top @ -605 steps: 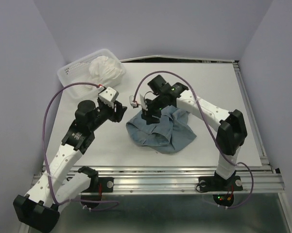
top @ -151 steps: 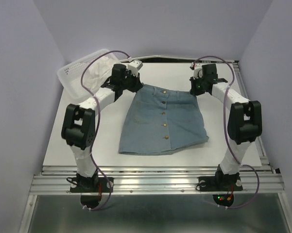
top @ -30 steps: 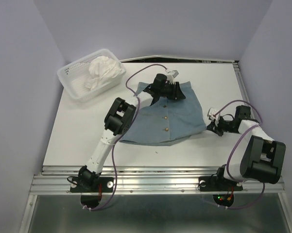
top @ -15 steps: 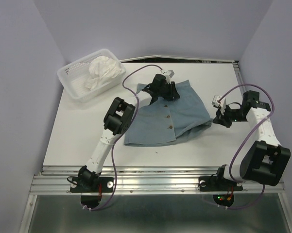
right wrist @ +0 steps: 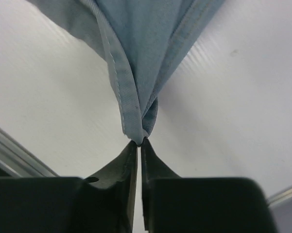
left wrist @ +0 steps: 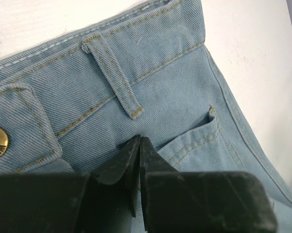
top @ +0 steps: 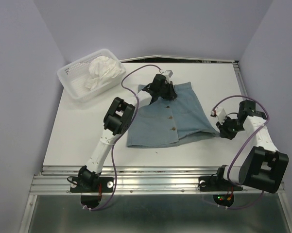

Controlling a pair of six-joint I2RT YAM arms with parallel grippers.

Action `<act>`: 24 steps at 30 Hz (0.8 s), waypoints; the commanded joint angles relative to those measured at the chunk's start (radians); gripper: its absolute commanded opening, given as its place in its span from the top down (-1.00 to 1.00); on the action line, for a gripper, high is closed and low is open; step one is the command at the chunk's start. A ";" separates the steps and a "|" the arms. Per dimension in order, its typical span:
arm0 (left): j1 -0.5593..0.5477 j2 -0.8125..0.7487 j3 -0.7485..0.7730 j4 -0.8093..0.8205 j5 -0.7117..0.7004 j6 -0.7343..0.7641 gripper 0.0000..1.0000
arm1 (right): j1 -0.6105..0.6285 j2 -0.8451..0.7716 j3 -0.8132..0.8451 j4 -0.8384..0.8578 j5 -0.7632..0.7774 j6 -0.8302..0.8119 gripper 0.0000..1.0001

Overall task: Fold and stack the skirts
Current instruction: Flatten the skirt out

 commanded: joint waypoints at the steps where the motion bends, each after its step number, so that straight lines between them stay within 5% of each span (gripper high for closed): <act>1: 0.033 -0.048 -0.011 -0.087 -0.104 0.029 0.69 | 0.002 -0.046 0.010 0.120 0.190 0.164 0.72; 2: 0.033 -0.046 -0.011 -0.087 -0.104 0.034 0.69 | 0.002 -0.048 0.026 0.130 0.200 0.182 0.38; 3: 0.033 -0.046 -0.010 -0.087 -0.102 0.036 0.69 | 0.002 -0.049 0.039 0.116 0.181 0.196 -0.18; 8: 0.034 -0.042 -0.010 -0.081 -0.084 0.048 0.68 | 0.002 -0.080 0.045 0.048 0.031 0.213 -0.61; 12: 0.049 -0.075 -0.040 -0.025 0.039 0.060 0.50 | -0.018 -0.084 -0.068 0.211 0.010 0.141 -0.54; 15: 0.046 -0.193 -0.109 0.025 0.111 0.144 0.29 | -0.028 -0.061 -0.069 0.263 -0.096 0.103 -0.28; 20: 0.001 -0.454 -0.289 0.024 0.145 0.432 0.14 | -0.049 0.145 0.219 0.196 -0.182 0.099 0.36; 24: -0.021 -0.600 -0.431 -0.014 0.214 0.562 0.10 | -0.074 0.339 0.575 -0.041 -0.366 0.162 0.25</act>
